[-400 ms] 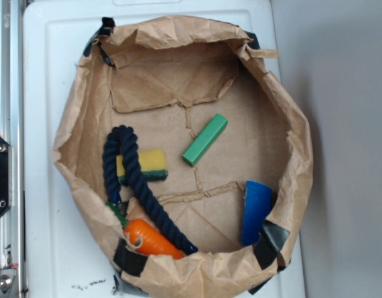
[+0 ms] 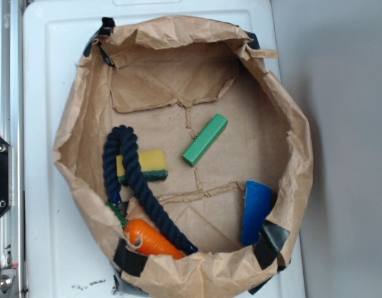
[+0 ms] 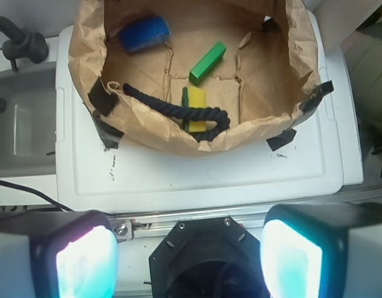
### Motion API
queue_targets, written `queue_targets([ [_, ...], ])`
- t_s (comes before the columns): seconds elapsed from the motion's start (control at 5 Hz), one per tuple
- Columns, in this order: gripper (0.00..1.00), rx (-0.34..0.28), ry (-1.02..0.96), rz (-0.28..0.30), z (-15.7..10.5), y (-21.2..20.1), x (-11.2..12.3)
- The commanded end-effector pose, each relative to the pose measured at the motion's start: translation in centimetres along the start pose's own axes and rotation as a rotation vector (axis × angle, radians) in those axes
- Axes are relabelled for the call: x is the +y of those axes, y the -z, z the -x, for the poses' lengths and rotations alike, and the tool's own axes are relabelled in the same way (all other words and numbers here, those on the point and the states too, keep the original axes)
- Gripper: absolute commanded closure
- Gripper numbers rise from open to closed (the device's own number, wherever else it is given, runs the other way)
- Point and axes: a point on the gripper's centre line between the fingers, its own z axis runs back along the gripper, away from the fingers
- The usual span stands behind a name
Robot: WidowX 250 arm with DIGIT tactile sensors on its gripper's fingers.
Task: Grab the green block.
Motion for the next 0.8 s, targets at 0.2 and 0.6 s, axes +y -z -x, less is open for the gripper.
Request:
queue_targets([
  [0.2, 0.0, -0.014, 0.003, 0.003, -0.14, -0.34, -0.07],
  [0.6, 0.0, -0.01, -0.014, -0.002, 0.43, -0.21, -0.35],
])
